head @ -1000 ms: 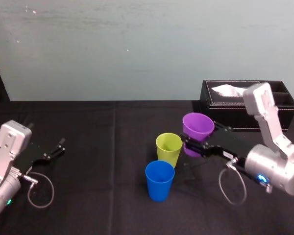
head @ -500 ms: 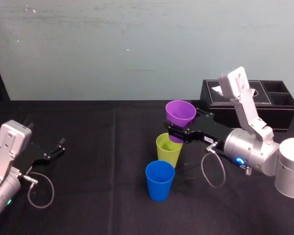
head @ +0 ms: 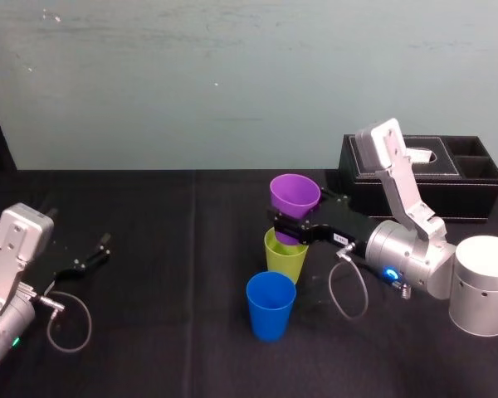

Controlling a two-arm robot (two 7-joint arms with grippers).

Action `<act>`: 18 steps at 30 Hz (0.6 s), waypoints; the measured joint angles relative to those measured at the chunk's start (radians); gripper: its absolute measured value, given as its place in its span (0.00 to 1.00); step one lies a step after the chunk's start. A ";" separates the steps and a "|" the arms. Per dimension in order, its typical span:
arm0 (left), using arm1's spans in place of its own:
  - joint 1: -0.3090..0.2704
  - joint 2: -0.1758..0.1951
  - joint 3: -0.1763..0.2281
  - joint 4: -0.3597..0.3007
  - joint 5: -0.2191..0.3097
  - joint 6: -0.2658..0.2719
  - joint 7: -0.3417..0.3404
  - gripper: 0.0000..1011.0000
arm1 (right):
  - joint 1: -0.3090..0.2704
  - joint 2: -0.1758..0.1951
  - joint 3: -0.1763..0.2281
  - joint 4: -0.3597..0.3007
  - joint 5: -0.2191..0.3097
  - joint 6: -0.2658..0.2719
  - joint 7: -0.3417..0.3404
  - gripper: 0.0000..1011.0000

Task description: Stack the three plastic cups sequentially using one hand.

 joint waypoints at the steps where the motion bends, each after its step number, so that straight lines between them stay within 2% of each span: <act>1: 0.000 0.000 0.000 0.000 0.000 0.000 0.000 0.99 | 0.000 -0.002 -0.002 0.006 0.001 -0.003 0.002 0.72; 18: 0.000 0.000 0.000 0.000 0.000 0.000 0.000 0.99 | 0.014 -0.015 -0.018 0.064 -0.007 -0.037 0.019 0.72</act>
